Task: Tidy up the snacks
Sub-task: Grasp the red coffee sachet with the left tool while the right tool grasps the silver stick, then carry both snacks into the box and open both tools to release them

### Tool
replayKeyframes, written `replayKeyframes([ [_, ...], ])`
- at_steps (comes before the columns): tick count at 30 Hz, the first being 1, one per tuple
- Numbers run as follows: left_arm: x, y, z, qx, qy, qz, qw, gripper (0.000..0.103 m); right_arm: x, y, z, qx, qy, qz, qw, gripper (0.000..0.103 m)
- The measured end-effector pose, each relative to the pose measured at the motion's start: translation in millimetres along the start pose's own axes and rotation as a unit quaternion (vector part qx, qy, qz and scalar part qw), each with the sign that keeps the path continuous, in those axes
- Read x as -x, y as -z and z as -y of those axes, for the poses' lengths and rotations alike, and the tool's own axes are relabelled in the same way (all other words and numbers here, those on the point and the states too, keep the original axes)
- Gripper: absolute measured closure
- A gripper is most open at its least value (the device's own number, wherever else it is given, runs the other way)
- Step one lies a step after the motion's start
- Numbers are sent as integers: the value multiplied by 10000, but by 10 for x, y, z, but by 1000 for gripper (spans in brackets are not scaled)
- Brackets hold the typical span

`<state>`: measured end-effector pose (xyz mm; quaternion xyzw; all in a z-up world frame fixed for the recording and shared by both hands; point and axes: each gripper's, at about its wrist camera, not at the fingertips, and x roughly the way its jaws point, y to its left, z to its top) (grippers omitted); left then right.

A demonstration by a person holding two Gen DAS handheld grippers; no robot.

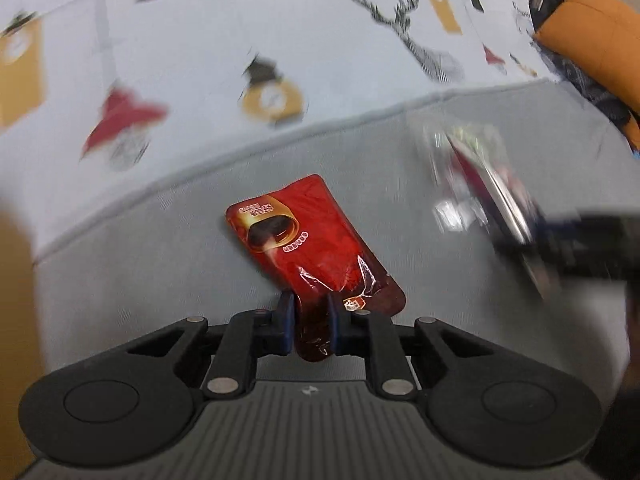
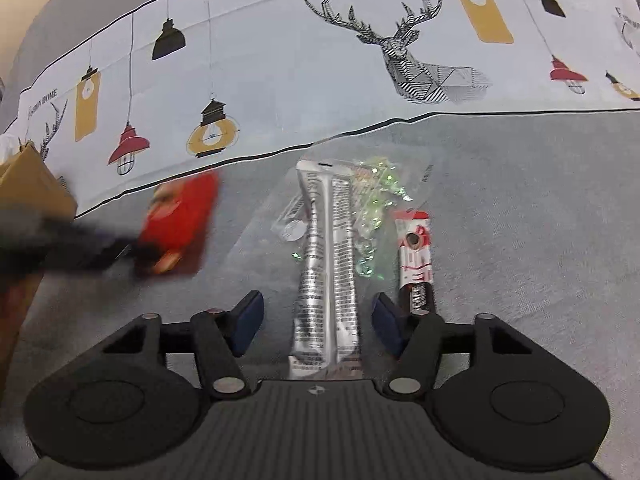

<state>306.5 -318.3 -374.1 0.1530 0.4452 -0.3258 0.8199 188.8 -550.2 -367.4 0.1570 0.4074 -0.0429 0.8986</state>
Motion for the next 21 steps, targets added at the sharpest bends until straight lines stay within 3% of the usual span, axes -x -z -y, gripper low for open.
replayKeyframes([
  [3, 214, 272, 9, 298, -151, -59, 9994, 74, 41, 59, -70, -106, -258, -184, 9994, 88],
  [5, 224, 282, 64, 266, -284, -4, 9992, 68, 83, 124, -178, -72, -373, -309, 9988, 91],
  [9, 107, 121, 169, 404, -551, 106, 9976, 23, 161, 239, -350, 45, -559, -354, 9978, 90],
  [10, 64, 79, 176, 512, -622, 119, 9967, 19, 172, 242, -365, 25, -566, -297, 9980, 90],
  [14, -200, -60, 248, 502, -884, 91, 9948, 18, 165, 190, -370, 126, -393, -87, 9991, 60],
  [15, -220, -62, 278, 412, -887, 203, 9950, 24, 134, 170, -369, 142, -403, -69, 9991, 56],
  [16, -228, -66, 307, 323, -870, 236, 9954, 34, 97, 151, -372, 181, -406, -46, 9990, 56],
  [19, -141, -25, 370, 191, -765, 206, 9967, 49, 17, 97, -443, 544, -309, -27, 9980, 56],
  [21, -64, 44, 386, 194, -729, 200, 9969, 51, 6, 79, -492, 765, -26, -41, 9971, 77],
])
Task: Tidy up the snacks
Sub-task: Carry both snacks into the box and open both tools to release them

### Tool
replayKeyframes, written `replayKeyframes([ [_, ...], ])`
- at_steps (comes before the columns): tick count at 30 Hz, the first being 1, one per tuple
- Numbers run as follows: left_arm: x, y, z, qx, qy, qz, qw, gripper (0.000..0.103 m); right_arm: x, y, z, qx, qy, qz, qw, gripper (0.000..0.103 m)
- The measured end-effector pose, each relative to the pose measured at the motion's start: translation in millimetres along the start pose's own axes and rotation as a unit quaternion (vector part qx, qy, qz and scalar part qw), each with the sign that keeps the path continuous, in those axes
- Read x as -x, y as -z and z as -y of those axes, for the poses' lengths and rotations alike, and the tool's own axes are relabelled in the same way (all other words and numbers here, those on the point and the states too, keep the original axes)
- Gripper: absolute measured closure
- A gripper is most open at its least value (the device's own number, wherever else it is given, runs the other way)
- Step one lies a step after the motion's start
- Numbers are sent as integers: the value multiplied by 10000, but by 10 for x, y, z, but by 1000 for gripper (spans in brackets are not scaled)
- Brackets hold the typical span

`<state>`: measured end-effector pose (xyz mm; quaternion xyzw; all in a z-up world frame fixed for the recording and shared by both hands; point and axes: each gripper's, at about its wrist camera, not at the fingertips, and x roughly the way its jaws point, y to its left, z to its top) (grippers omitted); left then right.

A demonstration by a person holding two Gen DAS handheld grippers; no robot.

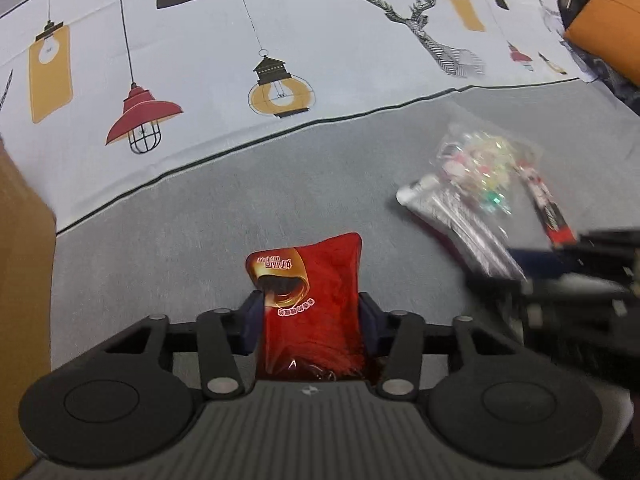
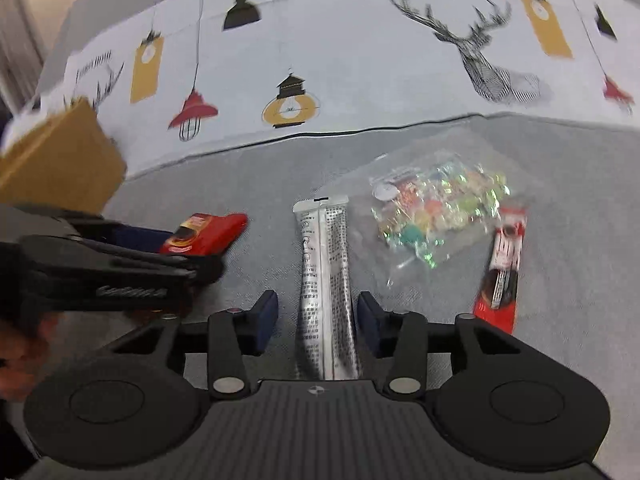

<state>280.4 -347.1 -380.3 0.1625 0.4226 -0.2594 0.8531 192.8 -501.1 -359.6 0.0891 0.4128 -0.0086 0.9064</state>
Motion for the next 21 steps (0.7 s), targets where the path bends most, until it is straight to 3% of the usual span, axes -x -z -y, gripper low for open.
replayKeyframes([
  [3, 153, 137, -48, 251, 148, -40, 9996, 52, 28, -50, 96, -380, -154, -55, 9991, 87],
  [8, 534, 366, -143, 566, 307, -53, 9979, 52, 279, -88, 24, -634, -385, 180, 9971, 88],
  [11, 880, 474, -202, 503, 293, 196, 9981, 52, 595, -101, -185, -532, -576, 540, 9955, 88],
  [13, 1121, 519, -293, 569, 310, 360, 9972, 52, 808, -64, -277, -922, -954, 731, 9885, 88],
  [21, 2179, 610, -854, 917, 286, 1236, 9877, 52, 1398, -66, -1088, -1110, -983, 1219, 9814, 88],
])
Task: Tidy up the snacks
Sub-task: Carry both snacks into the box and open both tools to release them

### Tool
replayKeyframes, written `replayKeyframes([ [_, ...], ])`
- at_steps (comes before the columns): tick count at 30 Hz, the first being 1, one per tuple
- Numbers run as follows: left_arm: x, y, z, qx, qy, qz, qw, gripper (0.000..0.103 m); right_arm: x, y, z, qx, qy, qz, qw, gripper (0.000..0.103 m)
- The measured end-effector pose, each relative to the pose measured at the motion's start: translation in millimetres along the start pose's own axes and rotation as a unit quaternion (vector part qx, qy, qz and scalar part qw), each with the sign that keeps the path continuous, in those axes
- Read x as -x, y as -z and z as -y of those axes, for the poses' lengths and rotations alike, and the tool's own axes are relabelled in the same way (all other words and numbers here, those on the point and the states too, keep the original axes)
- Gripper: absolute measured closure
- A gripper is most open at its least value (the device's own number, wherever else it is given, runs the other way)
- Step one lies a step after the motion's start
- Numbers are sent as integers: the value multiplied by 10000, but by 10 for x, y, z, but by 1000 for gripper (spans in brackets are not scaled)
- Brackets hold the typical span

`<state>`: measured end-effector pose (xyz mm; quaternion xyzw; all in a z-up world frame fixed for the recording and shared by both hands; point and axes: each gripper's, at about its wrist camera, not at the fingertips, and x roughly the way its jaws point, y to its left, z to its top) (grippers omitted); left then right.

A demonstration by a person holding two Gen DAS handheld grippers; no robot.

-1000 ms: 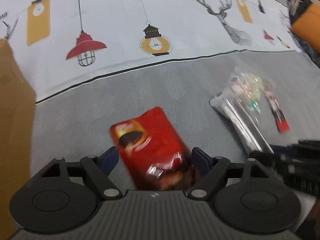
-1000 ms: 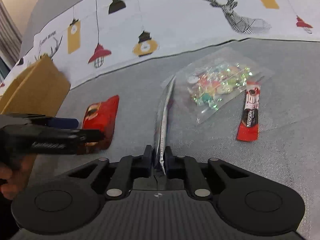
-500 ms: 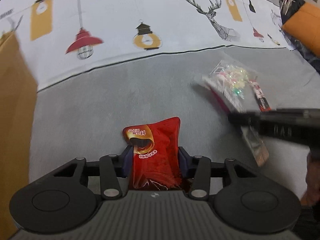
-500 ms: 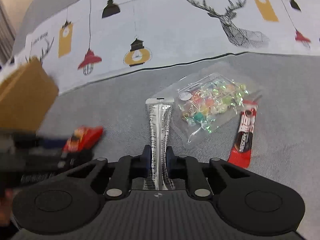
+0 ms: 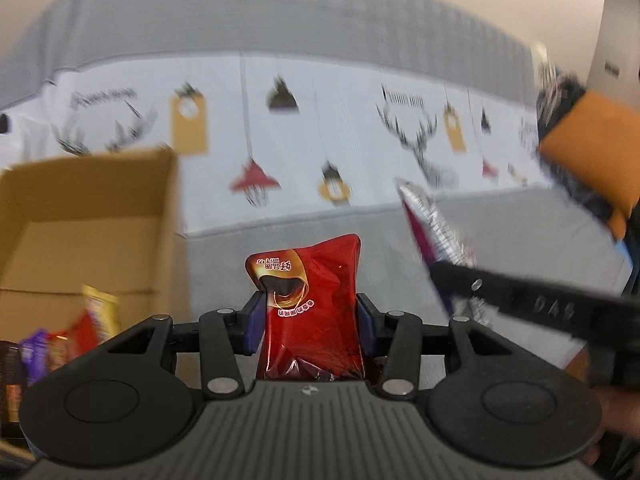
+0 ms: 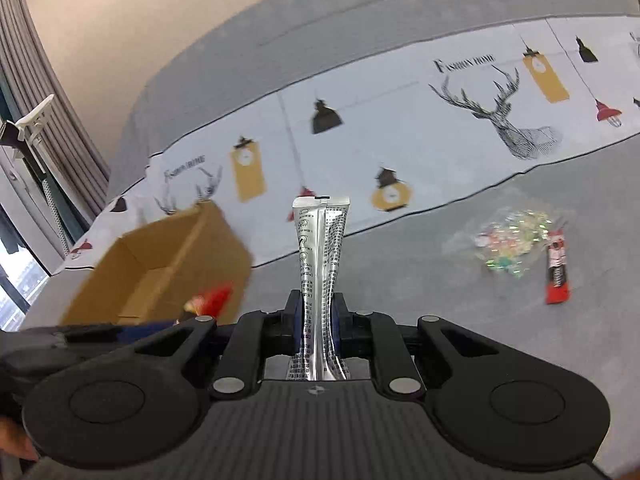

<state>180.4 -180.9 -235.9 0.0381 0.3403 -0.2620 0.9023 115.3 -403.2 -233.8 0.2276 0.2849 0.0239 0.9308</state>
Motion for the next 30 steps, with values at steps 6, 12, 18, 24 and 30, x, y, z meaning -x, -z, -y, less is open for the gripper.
replayKeyframes([
  [6, 722, -169, -526, 355, -167, 699, 9968, 52, 68, -42, -1007, 668, -444, 184, 9966, 88],
  [12, 1323, -311, -1016, 645, -299, 1233, 9898, 52, 129, -128, -1782, 941, -725, 609, 9911, 88],
  [18, 1750, -439, -1351, 722, -402, 1695, 9821, 52, 130, -256, -2344, 1294, -964, 674, 9846, 88],
  [24, 1798, -404, -1677, 811, -433, 1706, 9810, 52, -45, -240, -2621, 1587, -1077, 516, 9801, 88],
  [30, 1466, -159, -2145, 1238, -585, 1281, 9823, 52, -432, -9, -2790, 1844, -936, 53, 9784, 88],
])
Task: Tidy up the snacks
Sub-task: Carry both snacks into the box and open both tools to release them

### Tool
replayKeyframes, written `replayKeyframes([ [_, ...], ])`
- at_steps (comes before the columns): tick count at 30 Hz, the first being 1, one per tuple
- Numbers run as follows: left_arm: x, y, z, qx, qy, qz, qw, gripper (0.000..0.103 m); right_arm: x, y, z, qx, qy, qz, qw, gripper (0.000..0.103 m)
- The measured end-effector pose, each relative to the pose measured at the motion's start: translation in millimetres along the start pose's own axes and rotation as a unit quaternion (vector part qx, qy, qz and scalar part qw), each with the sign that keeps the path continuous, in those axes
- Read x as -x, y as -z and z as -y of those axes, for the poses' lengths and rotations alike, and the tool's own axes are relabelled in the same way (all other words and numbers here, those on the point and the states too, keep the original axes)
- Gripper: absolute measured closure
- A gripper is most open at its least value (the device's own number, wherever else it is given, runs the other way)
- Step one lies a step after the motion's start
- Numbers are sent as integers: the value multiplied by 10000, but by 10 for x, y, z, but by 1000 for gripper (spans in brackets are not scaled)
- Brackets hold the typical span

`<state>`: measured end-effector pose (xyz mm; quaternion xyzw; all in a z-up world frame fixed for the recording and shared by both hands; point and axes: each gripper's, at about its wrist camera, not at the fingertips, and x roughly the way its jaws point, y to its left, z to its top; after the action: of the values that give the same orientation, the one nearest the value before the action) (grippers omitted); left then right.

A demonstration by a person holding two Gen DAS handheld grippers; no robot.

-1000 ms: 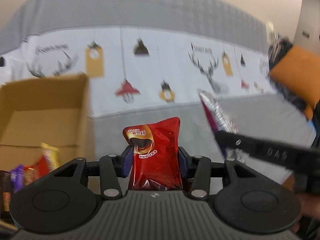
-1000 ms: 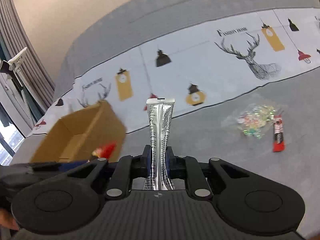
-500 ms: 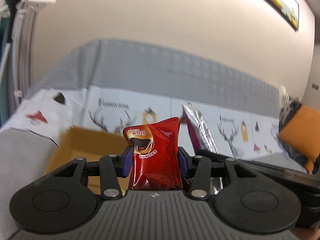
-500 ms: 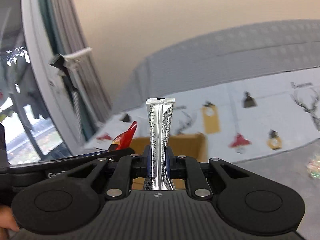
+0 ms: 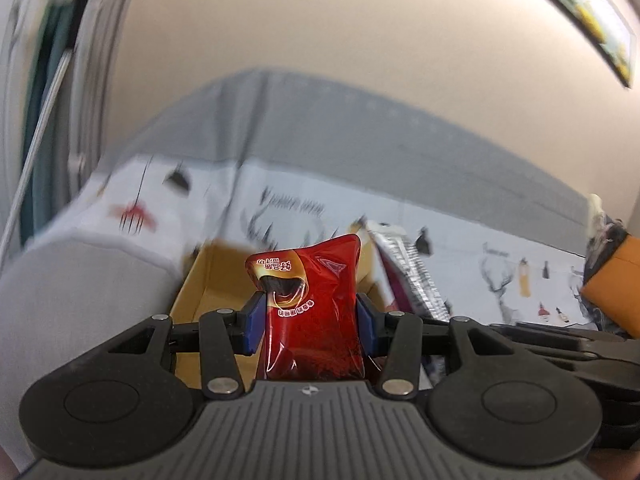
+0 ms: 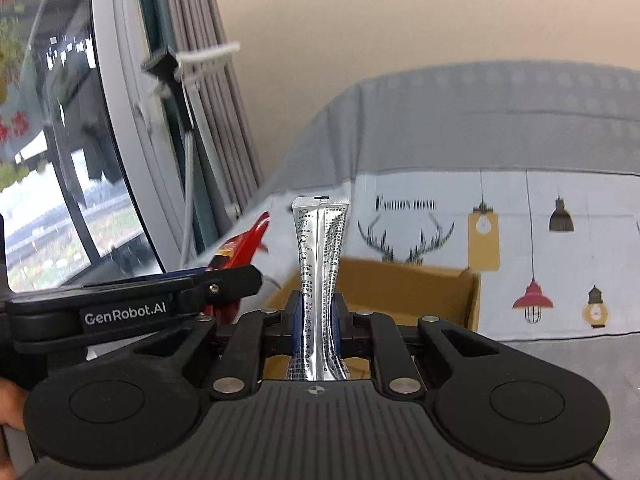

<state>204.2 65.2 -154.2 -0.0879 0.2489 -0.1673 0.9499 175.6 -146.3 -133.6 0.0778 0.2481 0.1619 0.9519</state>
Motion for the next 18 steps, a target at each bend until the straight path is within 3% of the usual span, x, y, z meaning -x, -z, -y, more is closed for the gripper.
replayKeyframes([
  [12, -799, 612, -425, 78, -408, -1230, 9915, 51, -846, 733, 133, -98, 274, -1368, 9902, 88],
  [18, -962, 764, -486, 21, -449, -1533, 9872, 50, -949, 913, 175, -62, 309, -1648, 9858, 87],
])
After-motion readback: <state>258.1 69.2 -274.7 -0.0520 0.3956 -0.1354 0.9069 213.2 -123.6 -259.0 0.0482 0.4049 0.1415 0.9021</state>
